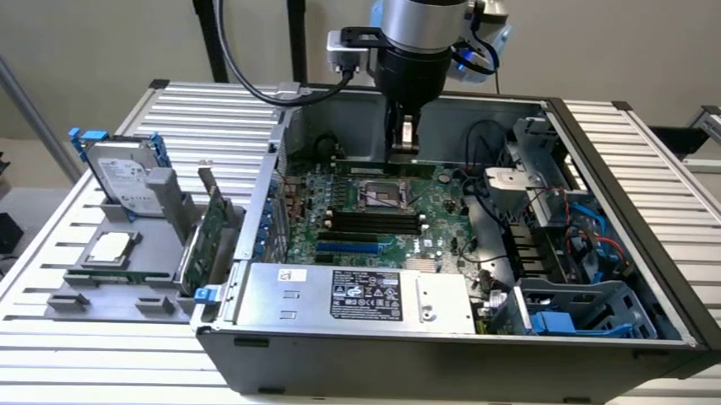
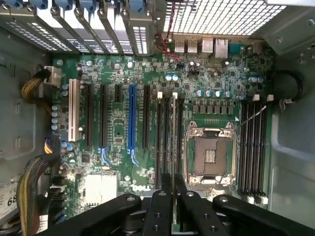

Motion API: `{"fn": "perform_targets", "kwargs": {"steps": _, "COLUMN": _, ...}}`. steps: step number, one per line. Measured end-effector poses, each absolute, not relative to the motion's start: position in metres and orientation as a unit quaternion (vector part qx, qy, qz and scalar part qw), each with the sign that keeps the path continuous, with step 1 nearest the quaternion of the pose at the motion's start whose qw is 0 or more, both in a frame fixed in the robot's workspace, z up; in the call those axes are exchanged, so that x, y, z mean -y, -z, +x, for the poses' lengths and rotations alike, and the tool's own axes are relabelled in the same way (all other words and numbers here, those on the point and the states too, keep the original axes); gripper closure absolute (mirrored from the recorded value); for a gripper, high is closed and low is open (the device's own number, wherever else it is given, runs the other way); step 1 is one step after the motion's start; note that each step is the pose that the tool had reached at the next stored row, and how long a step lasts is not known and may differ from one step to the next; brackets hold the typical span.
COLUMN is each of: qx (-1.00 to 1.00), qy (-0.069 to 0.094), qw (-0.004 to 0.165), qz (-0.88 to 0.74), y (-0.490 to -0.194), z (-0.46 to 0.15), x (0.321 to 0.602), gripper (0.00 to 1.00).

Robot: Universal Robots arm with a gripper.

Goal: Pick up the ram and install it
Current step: 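Insert the ram into the slot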

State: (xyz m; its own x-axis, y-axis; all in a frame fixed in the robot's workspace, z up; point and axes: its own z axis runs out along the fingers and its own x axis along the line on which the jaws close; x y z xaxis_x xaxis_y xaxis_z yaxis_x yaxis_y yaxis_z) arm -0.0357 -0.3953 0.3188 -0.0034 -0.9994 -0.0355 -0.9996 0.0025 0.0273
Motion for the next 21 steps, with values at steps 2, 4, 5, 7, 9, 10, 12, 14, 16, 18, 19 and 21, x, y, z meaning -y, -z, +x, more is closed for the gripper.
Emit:
{"fn": "perform_targets", "kwargs": {"steps": 2, "qx": -0.708, "qy": -0.022, "qw": 0.003, "qz": -0.706, "y": -0.3189, "z": -0.0357, "x": 0.3954, "gripper": 1.00}}
{"fn": "perform_targets", "kwargs": {"steps": 4, "qx": -0.708, "qy": -0.022, "qw": 0.003, "qz": -0.706, "y": -0.3188, "z": -0.0356, "x": 0.3953, "gripper": 1.00}}
{"fn": "perform_targets", "kwargs": {"steps": 5, "qx": -0.708, "qy": -0.022, "qw": 0.003, "qz": -0.706, "y": -0.3189, "z": -0.0356, "x": 0.3953, "gripper": 1.00}}
{"fn": "perform_targets", "kwargs": {"steps": 7, "qx": -0.708, "qy": -0.022, "qw": 0.003, "qz": -0.706, "y": -0.3189, "z": -0.0356, "x": 0.3953, "gripper": 1.00}}
{"fn": "perform_targets", "kwargs": {"steps": 9, "qx": -0.708, "qy": -0.022, "qw": 0.003, "qz": -0.706, "y": -0.3189, "z": -0.0356, "x": 0.3953, "gripper": 1.00}}
{"fn": "perform_targets", "kwargs": {"steps": 10, "qx": -0.708, "qy": -0.022, "qw": 0.003, "qz": -0.706, "y": -0.3189, "z": -0.0356, "x": 0.3953, "gripper": 1.00}}
{"fn": "perform_targets", "kwargs": {"steps": 12, "qx": -0.708, "qy": -0.022, "qw": 0.003, "qz": -0.706, "y": -0.3189, "z": -0.0356, "x": 0.3953, "gripper": 1.00}}
{"fn": "perform_targets", "kwargs": {"steps": 14, "qx": -0.708, "qy": -0.022, "qw": 0.003, "qz": -0.706, "y": -0.3188, "z": -0.0356, "x": 0.3953, "gripper": 1.00}}
{"fn": "perform_targets", "kwargs": {"steps": 16, "qx": -0.708, "qy": -0.022, "qw": 0.003, "qz": -0.706, "y": -0.3189, "z": -0.0356, "x": 0.3953, "gripper": 1.00}}
{"fn": "perform_targets", "kwargs": {"steps": 18, "qx": -0.708, "qy": -0.022, "qw": 0.003, "qz": -0.706, "y": -0.3189, "z": -0.0356, "x": 0.3953, "gripper": 1.00}}
{"fn": "perform_targets", "kwargs": {"steps": 19, "qx": -0.708, "qy": -0.022, "qw": 0.003, "qz": -0.706, "y": -0.3189, "z": -0.0356, "x": 0.3953, "gripper": 1.00}}
{"fn": "perform_targets", "kwargs": {"steps": 21, "qx": -0.708, "qy": -0.022, "qw": 0.003, "qz": -0.706, "y": -0.3188, "z": -0.0356, "x": 0.3953, "gripper": 1.00}}
